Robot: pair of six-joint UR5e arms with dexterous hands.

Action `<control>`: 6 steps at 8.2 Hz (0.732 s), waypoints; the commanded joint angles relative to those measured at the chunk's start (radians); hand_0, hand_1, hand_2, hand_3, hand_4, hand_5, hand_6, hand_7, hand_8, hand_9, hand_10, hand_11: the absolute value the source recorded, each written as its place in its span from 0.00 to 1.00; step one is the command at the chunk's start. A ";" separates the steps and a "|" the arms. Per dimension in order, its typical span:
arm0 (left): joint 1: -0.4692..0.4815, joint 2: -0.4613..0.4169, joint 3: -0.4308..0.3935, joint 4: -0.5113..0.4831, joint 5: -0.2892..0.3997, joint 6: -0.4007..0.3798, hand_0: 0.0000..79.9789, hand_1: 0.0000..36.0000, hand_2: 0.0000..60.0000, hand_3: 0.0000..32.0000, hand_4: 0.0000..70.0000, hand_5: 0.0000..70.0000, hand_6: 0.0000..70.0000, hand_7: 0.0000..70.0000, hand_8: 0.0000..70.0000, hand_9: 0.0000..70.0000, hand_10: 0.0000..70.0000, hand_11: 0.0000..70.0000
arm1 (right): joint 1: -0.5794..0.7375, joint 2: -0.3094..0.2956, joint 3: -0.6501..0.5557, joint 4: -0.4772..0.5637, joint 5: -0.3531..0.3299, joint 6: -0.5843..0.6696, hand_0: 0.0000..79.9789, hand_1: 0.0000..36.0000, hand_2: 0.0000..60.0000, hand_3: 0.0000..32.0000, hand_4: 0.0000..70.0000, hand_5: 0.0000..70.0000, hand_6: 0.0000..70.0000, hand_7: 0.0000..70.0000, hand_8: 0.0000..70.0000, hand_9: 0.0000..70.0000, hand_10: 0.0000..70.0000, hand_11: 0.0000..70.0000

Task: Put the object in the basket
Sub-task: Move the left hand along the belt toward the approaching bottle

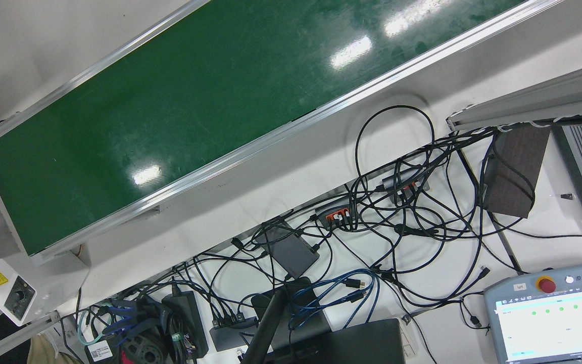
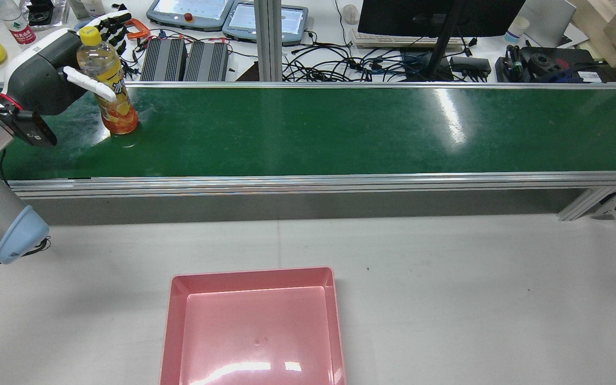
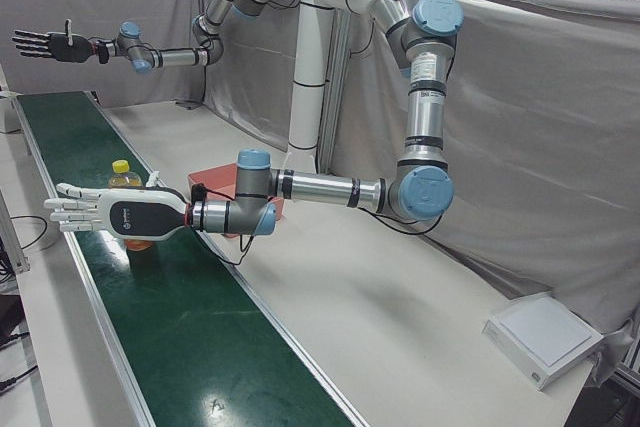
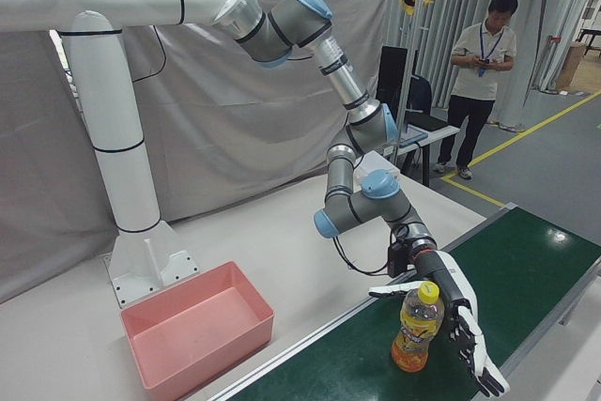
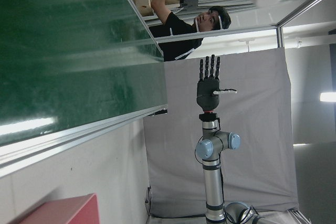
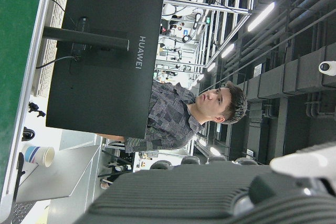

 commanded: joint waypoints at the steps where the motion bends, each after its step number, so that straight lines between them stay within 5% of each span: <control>1: -0.001 0.016 -0.009 -0.016 -0.079 -0.026 1.00 0.51 0.46 0.00 1.00 1.00 1.00 1.00 1.00 1.00 1.00 1.00 | 0.000 0.000 0.000 0.000 0.000 0.000 0.00 0.00 0.00 0.00 0.00 0.00 0.00 0.00 0.00 0.00 0.00 0.00; 2: -0.001 0.016 -0.010 -0.015 -0.079 -0.028 1.00 0.56 1.00 0.00 1.00 1.00 1.00 1.00 1.00 1.00 1.00 1.00 | 0.000 0.000 0.000 0.000 0.000 0.000 0.00 0.00 0.00 0.00 0.00 0.00 0.00 0.00 0.00 0.00 0.00 0.00; 5: 0.002 0.005 -0.081 0.064 -0.072 -0.025 0.81 0.79 1.00 0.00 1.00 1.00 1.00 1.00 1.00 1.00 1.00 1.00 | 0.000 0.000 0.000 0.000 0.000 0.000 0.00 0.00 0.00 0.00 0.00 0.00 0.00 0.00 0.00 0.00 0.00 0.00; 6: 0.005 0.001 -0.116 0.098 -0.063 -0.025 0.79 0.77 1.00 0.00 1.00 1.00 1.00 1.00 1.00 1.00 1.00 1.00 | 0.000 0.000 0.000 0.000 0.000 0.000 0.00 0.00 0.00 0.00 0.00 0.00 0.00 0.00 0.00 0.00 0.00 0.00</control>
